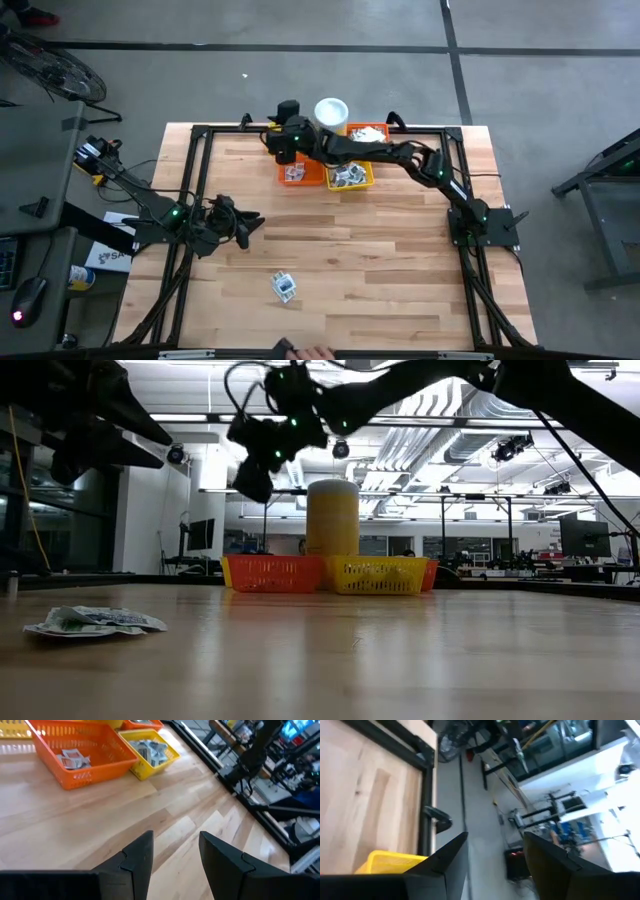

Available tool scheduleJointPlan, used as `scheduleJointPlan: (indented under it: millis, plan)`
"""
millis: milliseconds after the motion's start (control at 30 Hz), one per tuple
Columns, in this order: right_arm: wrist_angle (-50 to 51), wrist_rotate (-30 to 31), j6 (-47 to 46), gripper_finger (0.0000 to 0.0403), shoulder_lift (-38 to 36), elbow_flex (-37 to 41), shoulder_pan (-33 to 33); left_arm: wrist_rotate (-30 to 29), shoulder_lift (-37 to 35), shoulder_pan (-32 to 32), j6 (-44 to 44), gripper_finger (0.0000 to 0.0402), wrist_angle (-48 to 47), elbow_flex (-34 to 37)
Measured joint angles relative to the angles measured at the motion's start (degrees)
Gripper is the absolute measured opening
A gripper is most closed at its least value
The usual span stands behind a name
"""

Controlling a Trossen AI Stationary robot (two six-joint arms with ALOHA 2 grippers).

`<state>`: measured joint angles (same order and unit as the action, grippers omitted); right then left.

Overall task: Pick & Place First Aid Supplies
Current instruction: Put the blue alcohol pad into the top yellow basket

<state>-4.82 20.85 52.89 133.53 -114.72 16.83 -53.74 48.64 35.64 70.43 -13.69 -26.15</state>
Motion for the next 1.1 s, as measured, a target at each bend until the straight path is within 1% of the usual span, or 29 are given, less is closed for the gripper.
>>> scheduleJointPlan:
  millis: [100,300,467,600,733,800,867,933,1000,1100]
  plan:
    - [2.4,3.74,1.46,0.0181,-0.06,-2.47,-2.19,1.03,-0.01,0.0,-0.95,0.0158,-0.2,0.0]
    - [11.29,10.47,1.28,0.0178,-0.11,-6.72,-6.85,2.32,-0.02,0.0,-2.64,0.0158,-0.15,0.0]
    - [21.08,17.58,0.78,0.0173,-0.11,-10.44,-11.66,2.47,-0.02,0.0,-2.69,0.0158,-0.16,0.0]
    - [30.29,22.26,-5.18,0.0172,-0.11,-13.69,-15.86,4.64,-0.01,0.0,-3.42,0.0158,-0.16,0.0]
    - [41.97,24.05,-15.64,0.0172,-0.11,-17.33,-19.79,8.15,-0.02,0.0,-5.72,0.0158,-0.14,0.0]
    - [48.97,22.82,-22.99,0.0171,-0.11,-19.36,-21.54,10.89,-0.02,0.0,-6.95,0.0158,-0.15,0.0]
    - [55.73,19.97,-31.08,0.017,-0.46,-20.38,-23.02,13.94,-0.02,0.0,-7.63,0.0158,-0.13,0.0]
    - [60.91,14.25,-38.89,0.017,-1.96,-18.86,-24.26,17.71,-0.02,0.0,-7.69,0.0158,-0.11,0.0]
    - [66.29,7.62,-47.25,0.0169,-3.11,-18.25,-25.14,22.82,-0.01,0.0,-6.87,0.0158,-0.03,0.0]
    - [73.38,-1.05,-57.29,0.0168,-3.67,-18.23,-25.66,30.84,0.0,0.0,-2.74,0.0158,0.48,0.0]
